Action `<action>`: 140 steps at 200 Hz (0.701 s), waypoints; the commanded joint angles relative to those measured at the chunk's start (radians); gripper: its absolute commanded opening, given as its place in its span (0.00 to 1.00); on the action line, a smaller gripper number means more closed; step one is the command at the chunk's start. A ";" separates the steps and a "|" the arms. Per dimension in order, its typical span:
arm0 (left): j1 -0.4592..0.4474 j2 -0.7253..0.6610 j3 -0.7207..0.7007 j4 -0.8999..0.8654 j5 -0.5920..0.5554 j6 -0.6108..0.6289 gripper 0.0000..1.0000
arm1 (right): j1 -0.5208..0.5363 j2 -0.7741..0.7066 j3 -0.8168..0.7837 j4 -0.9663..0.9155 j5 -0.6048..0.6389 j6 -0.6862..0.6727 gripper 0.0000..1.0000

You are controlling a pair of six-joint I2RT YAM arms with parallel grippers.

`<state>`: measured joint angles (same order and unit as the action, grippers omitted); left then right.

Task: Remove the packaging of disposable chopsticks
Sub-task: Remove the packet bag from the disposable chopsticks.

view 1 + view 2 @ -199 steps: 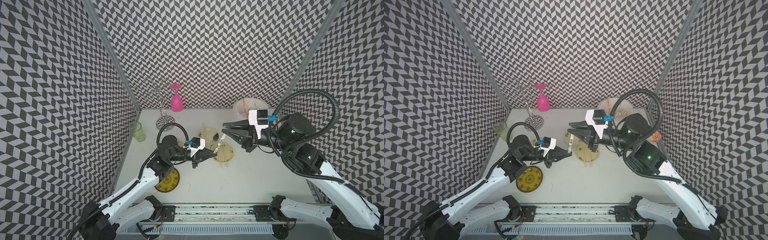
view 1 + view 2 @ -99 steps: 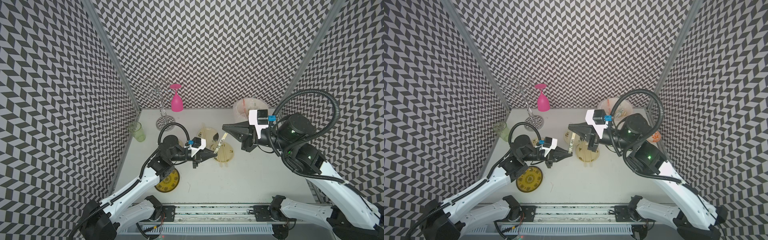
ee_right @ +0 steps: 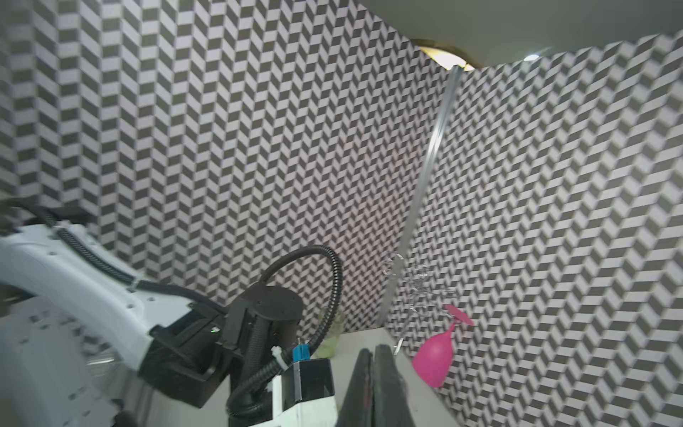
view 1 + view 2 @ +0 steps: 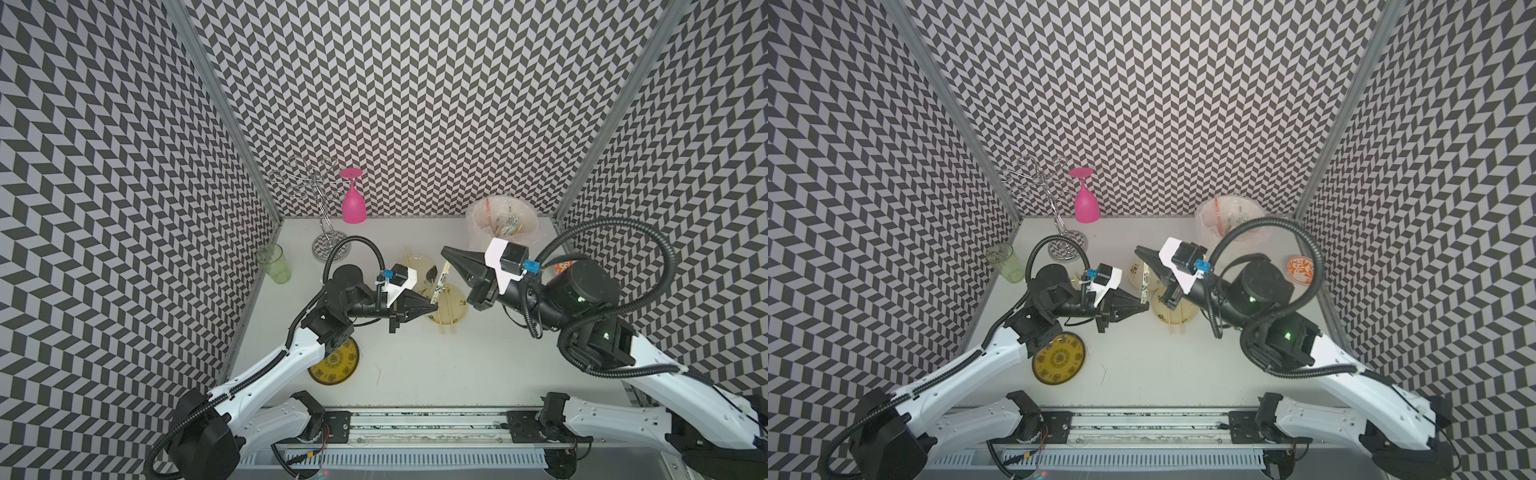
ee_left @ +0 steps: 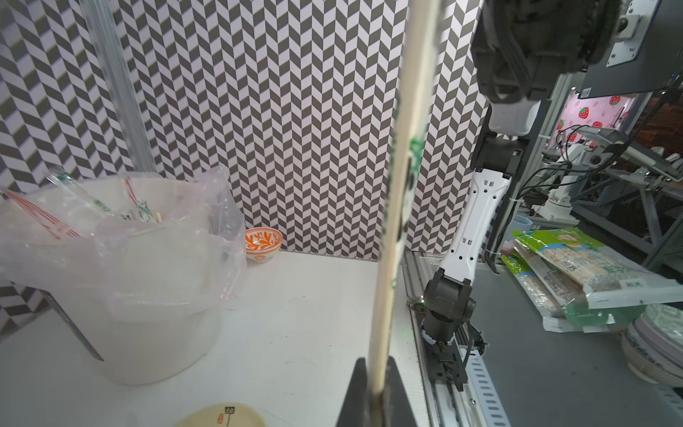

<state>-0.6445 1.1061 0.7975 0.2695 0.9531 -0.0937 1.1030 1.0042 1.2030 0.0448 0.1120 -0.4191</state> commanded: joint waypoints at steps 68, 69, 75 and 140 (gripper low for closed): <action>0.076 -0.075 0.016 0.235 0.011 -0.241 0.00 | 0.190 0.128 -0.329 0.160 0.561 -0.251 0.00; 0.076 -0.075 0.015 0.235 0.010 -0.241 0.00 | 0.190 0.126 -0.329 0.153 0.555 -0.241 0.00; 0.083 -0.076 0.012 0.236 0.000 -0.242 0.00 | 0.194 0.115 -0.329 0.119 0.527 -0.191 0.00; 0.099 -0.043 0.019 0.126 0.020 -0.155 0.00 | 0.156 -0.106 -0.306 0.174 0.280 0.074 0.06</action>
<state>-0.5472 1.0634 0.7704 0.4248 0.9474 -0.3111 1.2907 0.9730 0.8478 0.1753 0.5251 -0.4622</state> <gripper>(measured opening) 0.074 0.047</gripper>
